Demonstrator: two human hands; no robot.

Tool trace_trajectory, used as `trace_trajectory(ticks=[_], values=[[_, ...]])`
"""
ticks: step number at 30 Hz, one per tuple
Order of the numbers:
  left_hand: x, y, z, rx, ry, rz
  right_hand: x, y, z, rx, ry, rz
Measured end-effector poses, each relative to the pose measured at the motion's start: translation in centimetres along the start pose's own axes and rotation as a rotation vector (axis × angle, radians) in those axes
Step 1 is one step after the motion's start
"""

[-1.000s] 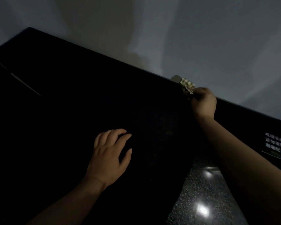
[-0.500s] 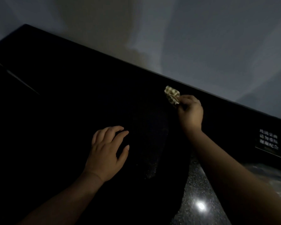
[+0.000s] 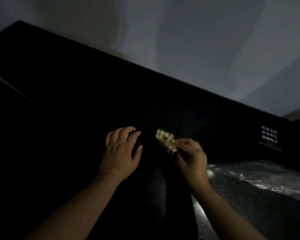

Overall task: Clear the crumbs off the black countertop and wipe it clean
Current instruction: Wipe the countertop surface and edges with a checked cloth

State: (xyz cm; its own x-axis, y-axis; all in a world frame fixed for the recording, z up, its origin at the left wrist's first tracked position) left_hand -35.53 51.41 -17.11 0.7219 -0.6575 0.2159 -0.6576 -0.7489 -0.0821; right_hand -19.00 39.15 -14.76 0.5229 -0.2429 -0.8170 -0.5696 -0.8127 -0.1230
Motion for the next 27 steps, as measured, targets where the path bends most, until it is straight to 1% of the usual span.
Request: trace_trajectory(ticks=[2, 4, 7, 12, 15, 18, 19, 22, 23, 27], values=[[0.0, 0.0, 0.1, 0.007, 0.011, 0.004, -0.1, -1.8, -1.2, 0.094, 0.030, -0.012], [0.1, 0.0, 0.1, 0.006, 0.016, 0.012, 0.4, -3.3, -1.4, 0.127, 0.067, 0.044], [0.1, 0.0, 0.1, 0.009, 0.012, 0.018, 1.0, -2.5, -0.1, 0.125, 0.087, 0.109], [0.1, -0.1, 0.1, 0.026, 0.001, 0.020, -0.6, 3.6, 1.7, 0.082, 0.071, 0.037], [0.2, -0.1, 0.0, 0.029, 0.000, 0.023, -1.2, 6.4, 2.0, 0.075, 0.036, 0.055], [0.2, 0.0, -0.2, 0.021, 0.022, 0.025, -1.2, 5.5, 1.5, 0.010, -0.050, 0.070], [0.3, 0.0, -0.3, 0.016, 0.040, 0.032, -1.1, 4.7, 1.1, 0.013, -0.049, 0.071], [0.3, 0.8, -0.9, -0.008, 0.120, 0.054, -0.5, 2.0, 0.3, 0.101, -0.010, 0.086], [0.2, 1.3, -1.3, -0.012, 0.133, 0.051, -0.4, 1.7, 0.7, 0.100, 0.008, 0.092], [-0.8, 5.9, -3.1, 0.011, 0.190, -0.054, -1.0, 4.2, 2.5, 0.078, 0.058, 0.009]])
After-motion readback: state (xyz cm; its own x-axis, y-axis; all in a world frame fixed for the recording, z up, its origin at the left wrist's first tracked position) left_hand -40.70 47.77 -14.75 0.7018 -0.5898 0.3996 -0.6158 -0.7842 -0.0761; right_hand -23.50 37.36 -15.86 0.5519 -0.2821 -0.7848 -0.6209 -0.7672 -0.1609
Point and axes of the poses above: each hand's wrist, its own y-axis away from the middle knuckle, its own z-axis out of the palm, x = y × z, the point moved 8 cm from there along -y, towards the middle knuckle, and after that the axes turned 7 degrees about -y, right-handed, at the moved point
